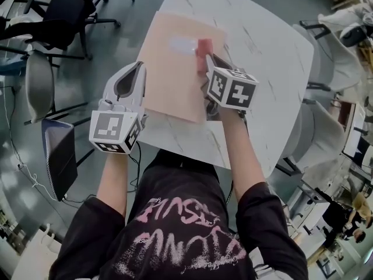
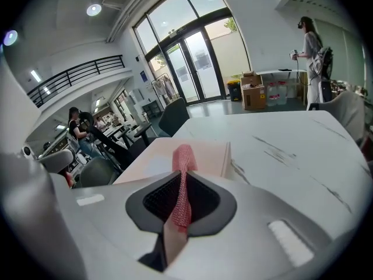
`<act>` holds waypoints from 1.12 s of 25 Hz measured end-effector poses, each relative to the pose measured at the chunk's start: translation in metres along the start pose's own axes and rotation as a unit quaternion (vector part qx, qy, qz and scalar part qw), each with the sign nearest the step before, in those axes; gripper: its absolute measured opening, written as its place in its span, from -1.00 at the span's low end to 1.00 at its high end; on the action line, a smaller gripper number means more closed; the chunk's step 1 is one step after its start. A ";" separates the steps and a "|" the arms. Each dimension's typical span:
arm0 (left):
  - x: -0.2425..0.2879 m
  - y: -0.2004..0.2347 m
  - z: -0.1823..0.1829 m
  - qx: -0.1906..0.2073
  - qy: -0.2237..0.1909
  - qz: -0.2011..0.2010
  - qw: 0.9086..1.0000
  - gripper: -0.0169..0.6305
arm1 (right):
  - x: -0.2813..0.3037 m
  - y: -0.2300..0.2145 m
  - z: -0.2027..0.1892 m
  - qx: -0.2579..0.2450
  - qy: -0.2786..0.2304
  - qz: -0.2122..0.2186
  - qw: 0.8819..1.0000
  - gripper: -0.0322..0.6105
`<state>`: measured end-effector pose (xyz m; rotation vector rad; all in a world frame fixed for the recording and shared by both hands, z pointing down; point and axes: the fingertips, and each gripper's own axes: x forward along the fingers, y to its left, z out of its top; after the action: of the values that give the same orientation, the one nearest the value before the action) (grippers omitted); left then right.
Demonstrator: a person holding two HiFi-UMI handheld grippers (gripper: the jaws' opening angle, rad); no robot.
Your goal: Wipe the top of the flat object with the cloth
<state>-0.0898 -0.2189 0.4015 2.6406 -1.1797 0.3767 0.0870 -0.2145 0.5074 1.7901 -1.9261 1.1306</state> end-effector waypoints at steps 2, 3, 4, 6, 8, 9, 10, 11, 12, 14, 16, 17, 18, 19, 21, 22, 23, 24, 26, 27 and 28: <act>-0.003 0.001 0.001 -0.001 -0.002 0.002 1.000 -0.95 | -0.002 0.009 0.003 -0.001 -0.004 0.007 1.000 -0.75; -0.004 0.002 0.001 -0.001 -0.003 0.004 1.000 -0.95 | -0.003 0.013 0.005 -0.002 -0.008 0.012 1.000 -0.75; -0.005 0.003 0.001 -0.002 -0.003 0.006 1.000 -0.95 | -0.005 0.019 0.008 -0.004 -0.012 0.018 1.000 -0.75; -0.008 0.005 0.001 -0.003 -0.004 0.010 1.000 -0.95 | -0.007 0.030 0.015 -0.010 -0.019 0.030 0.999 -0.75; -0.011 0.007 0.001 -0.005 -0.004 0.013 1.000 -0.95 | -0.006 0.043 0.018 -0.015 -0.022 0.043 0.999 -0.75; -0.012 0.008 0.001 -0.005 -0.004 0.015 1.000 -0.95 | -0.004 0.051 0.019 -0.017 -0.021 0.050 0.998 -0.75; -0.014 0.008 0.001 -0.005 -0.004 0.016 1.000 -0.95 | -0.003 0.058 0.018 -0.019 -0.020 0.058 0.998 -0.75; -0.015 0.009 0.002 -0.005 -0.005 0.018 1.000 -0.95 | -0.001 0.066 0.018 -0.021 -0.019 0.065 0.997 -0.75; -0.016 0.010 0.002 -0.005 -0.005 0.020 1.000 -0.95 | 0.001 0.075 0.016 -0.023 -0.017 0.073 0.997 -0.75; -0.020 0.012 0.003 -0.003 -0.005 0.025 1.000 -0.95 | 0.005 0.092 0.013 -0.030 -0.012 0.089 0.996 -0.75; -0.024 0.016 0.002 -0.003 -0.004 0.031 1.000 -0.95 | 0.009 0.109 0.009 -0.032 -0.006 0.105 0.994 -0.75; -0.025 0.018 0.002 -0.003 -0.003 0.034 0.999 -0.95 | 0.011 0.117 0.006 -0.033 -0.002 0.112 0.993 -0.75; -0.027 0.020 0.001 -0.003 -0.003 0.036 0.999 -0.95 | 0.013 0.123 0.003 -0.034 0.002 0.119 0.992 -0.75; -0.028 0.022 0.001 -0.003 -0.002 0.039 0.999 -0.95 | 0.014 0.129 0.000 -0.035 0.006 0.124 0.992 -0.75; -0.031 0.025 -0.001 -0.004 0.000 0.044 0.999 -0.95 | 0.017 0.140 -0.008 -0.039 0.015 0.134 0.990 -0.75; -0.031 0.026 -0.002 -0.005 0.001 0.045 0.999 -0.95 | 0.018 0.144 -0.011 -0.041 0.019 0.139 0.989 -0.75; -0.032 0.027 -0.003 -0.005 0.002 0.046 0.999 -0.95 | 0.019 0.148 -0.015 -0.043 0.024 0.142 0.989 -0.75; -0.033 0.027 -0.003 -0.006 0.002 0.047 0.999 -0.95 | 0.020 0.151 -0.018 -0.044 0.028 0.144 0.988 -0.75; -0.033 0.027 -0.004 -0.006 0.002 0.046 0.999 -0.95 | 0.021 0.154 -0.023 -0.043 0.036 0.146 0.988 -0.75; -0.033 0.026 -0.004 -0.006 0.002 0.046 0.999 -0.95 | 0.022 0.155 -0.025 -0.041 0.041 0.146 0.988 -0.75; -0.033 0.026 -0.004 -0.006 0.002 0.045 0.999 -0.95 | 0.022 0.154 -0.027 -0.038 0.044 0.146 0.988 -0.75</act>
<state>-0.1309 -0.2121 0.3970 2.5820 -1.2999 0.3891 -0.0694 -0.2233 0.4859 1.4257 -2.1961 1.1850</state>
